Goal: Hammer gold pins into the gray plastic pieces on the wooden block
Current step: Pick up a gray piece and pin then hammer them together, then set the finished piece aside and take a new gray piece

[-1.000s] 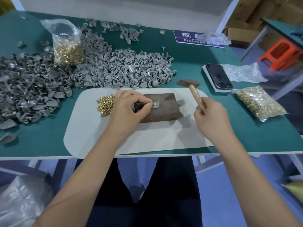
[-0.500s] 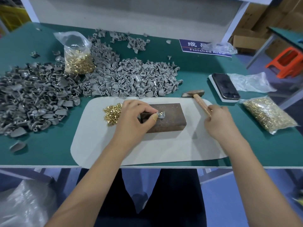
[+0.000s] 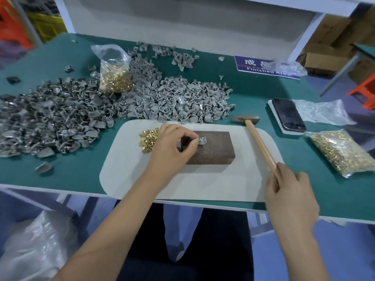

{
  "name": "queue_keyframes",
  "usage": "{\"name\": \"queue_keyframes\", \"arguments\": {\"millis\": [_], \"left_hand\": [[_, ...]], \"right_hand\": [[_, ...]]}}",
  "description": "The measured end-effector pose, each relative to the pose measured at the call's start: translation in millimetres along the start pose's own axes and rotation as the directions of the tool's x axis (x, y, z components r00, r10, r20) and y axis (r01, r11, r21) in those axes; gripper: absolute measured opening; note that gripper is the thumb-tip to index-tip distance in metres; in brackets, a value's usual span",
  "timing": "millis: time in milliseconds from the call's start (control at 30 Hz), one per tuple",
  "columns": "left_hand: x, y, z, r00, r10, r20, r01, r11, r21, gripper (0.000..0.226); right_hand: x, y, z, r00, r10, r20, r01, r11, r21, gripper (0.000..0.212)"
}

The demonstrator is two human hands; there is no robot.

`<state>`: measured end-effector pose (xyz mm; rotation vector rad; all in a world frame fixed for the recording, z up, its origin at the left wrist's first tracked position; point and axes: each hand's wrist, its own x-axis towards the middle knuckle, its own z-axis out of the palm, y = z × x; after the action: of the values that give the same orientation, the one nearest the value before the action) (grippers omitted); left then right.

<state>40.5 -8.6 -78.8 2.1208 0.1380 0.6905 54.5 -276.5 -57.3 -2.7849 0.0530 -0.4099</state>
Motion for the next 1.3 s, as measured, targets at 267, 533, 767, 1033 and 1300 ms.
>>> {"name": "queue_keyframes", "arguments": {"millis": [267, 533, 767, 1033, 1300], "left_hand": [[-31.8, 4.2, -50.8, 0.976, -0.038, -0.212, 0.048, 0.998, 0.042, 0.006], [-62.7, -34.2, -143.8, 0.888, -0.155, -0.433, 0.301, 0.908, 0.291, 0.006], [-41.9, -52.2, -145.6, 0.9, -0.187, -0.394, 0.325, 0.889, 0.322, 0.006], [-29.6, -70.2, -151.1, 0.862, -0.174, -0.477, 0.46, 0.664, 0.589, 0.013], [-24.1, -78.3, -154.4, 0.848, -0.245, -0.47, 0.506, 0.636, 0.583, 0.016]], "right_hand": [[5.0, -38.3, 20.4, 0.998, -0.021, 0.063, 0.019, 0.999, 0.039, 0.036], [15.0, -19.1, 23.1, 0.996, 0.087, -0.003, -0.087, 0.995, 0.045, 0.04], [15.8, -37.8, 44.0, 1.0, -0.005, -0.005, 0.005, 1.0, -0.031, 0.048], [9.0, -90.4, 38.8, 0.984, -0.082, -0.158, 0.093, 0.994, 0.064, 0.033], [-5.2, -207.6, 39.1, 0.796, -0.6, -0.087, 0.545, 0.646, 0.534, 0.024]]}}
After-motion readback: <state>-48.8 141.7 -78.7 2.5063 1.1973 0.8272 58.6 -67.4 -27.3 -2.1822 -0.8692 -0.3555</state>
